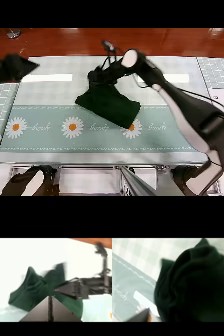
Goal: Fold the shirts.
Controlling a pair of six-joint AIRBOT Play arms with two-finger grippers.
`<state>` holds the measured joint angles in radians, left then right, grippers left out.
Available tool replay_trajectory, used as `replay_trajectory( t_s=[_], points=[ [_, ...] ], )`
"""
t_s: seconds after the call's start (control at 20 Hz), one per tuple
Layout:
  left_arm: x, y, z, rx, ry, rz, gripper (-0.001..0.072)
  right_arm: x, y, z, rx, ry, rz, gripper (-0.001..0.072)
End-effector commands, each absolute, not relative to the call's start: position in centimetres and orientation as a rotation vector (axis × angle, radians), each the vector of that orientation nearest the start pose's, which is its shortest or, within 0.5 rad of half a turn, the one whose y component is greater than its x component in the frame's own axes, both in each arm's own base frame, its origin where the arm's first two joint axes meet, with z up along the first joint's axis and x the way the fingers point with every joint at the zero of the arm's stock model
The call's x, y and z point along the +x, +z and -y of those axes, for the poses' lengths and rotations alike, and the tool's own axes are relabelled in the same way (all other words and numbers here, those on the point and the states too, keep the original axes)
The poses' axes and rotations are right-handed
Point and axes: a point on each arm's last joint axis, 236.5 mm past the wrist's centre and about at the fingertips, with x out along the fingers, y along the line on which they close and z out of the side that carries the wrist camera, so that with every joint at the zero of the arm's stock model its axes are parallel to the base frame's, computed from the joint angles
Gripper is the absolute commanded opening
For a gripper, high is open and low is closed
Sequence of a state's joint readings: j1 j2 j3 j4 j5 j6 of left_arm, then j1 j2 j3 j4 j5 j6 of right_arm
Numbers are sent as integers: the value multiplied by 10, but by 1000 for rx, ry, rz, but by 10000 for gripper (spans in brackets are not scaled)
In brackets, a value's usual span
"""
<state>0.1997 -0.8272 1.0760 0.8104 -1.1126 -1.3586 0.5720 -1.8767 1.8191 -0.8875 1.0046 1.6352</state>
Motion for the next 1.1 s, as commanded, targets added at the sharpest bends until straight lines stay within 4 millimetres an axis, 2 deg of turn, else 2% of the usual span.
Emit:
replay_trajectory(
  t_s=[0.0, 0.1, 0.15, 0.25, 0.3, 0.35, 0.4, 0.45, 0.5, 0.55, 0.65, 0.75, 0.85, 1.05],
  points=[
    [327, 157, 86, -520, -366, -755, 19, 406, 0, -439, 442, 857, -1348, 629],
    [330, 141, 87, -535, -358, -789, 19, 415, 32, -395, 414, 857, -1343, 629],
    [332, 137, 86, -540, -355, -801, 19, 424, 57, -358, 374, 823, -1314, 629],
    [335, 130, 85, -541, -351, -819, 19, 432, 106, -265, 209, 656, -1241, 629],
    [335, 128, 85, -527, -357, -823, 19, 429, 121, -212, 103, 508, -1206, 629],
    [336, 126, 85, -516, -363, -827, 19, 423, 130, -154, 32, 311, -1168, 629],
    [335, 124, 86, -510, -367, -833, 19, 410, 130, -113, 25, 163, -1132, 629],
    [335, 120, 86, -511, -368, -842, 20, 391, 116, -86, 79, 59, -1096, 629],
    [333, 115, 86, -516, -366, -854, 20, 371, 90, -76, 193, -3, -1075, 628],
    [330, 106, 87, -523, -363, -872, 20, 348, 55, -80, 357, -36, -1055, 628],
    [322, 87, 89, -541, -356, -918, 20, 312, -9, -108, 734, -47, -1027, 628],
    [313, 66, 92, -558, -352, -968, 19, 290, -55, -128, 1034, -69, -1037, 626],
    [304, 48, 95, -570, -351, -1011, 20, 281, -76, -140, 1082, -40, -1082, 625],
    [295, 32, 103, -567, -363, -1048, 19, 290, -84, -182, 1054, 138, -1214, 620]
  ],
)
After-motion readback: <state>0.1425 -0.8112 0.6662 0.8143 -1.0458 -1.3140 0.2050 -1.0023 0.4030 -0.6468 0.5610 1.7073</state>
